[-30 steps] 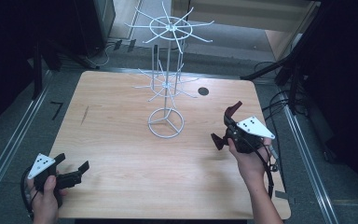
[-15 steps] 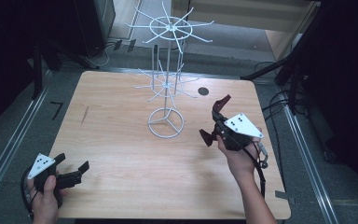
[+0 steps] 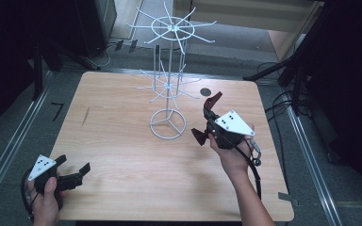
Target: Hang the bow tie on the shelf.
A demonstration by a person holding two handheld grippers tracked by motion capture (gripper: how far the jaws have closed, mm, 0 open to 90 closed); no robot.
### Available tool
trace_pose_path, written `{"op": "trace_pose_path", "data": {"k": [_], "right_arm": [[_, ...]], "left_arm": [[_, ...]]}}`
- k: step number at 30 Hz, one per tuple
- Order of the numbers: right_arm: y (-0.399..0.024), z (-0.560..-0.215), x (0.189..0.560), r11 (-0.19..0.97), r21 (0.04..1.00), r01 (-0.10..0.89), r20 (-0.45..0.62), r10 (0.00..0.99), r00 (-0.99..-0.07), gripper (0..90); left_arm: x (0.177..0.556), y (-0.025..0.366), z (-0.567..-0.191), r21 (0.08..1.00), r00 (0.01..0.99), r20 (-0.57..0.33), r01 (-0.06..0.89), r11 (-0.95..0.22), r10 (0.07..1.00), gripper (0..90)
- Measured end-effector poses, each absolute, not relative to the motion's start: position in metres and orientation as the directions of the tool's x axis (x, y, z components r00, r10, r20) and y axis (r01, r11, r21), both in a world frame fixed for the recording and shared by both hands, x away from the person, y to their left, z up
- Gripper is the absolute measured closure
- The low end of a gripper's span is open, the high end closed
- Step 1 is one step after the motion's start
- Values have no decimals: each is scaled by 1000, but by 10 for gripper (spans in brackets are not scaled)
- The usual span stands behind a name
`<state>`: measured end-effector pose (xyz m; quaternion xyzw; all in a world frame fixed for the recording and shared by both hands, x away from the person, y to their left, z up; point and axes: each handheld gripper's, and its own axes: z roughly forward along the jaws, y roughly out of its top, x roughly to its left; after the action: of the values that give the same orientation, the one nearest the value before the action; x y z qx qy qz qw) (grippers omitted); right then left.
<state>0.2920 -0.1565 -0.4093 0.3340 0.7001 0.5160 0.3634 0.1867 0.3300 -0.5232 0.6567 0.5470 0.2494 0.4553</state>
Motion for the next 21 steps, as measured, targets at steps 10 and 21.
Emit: {"op": "trace_pose_path", "data": {"k": [10, 21], "right_arm": [[-140, -407, 294, 254, 963, 88, -170, 827, -535, 900], [-127, -406, 295, 276, 959, 70, -193, 812, -551, 900]], "left_arm": [[187, 330, -523, 871, 279, -172, 491, 14, 945, 0], [187, 330, -523, 870, 281, -173, 492, 14, 944, 0]]}}
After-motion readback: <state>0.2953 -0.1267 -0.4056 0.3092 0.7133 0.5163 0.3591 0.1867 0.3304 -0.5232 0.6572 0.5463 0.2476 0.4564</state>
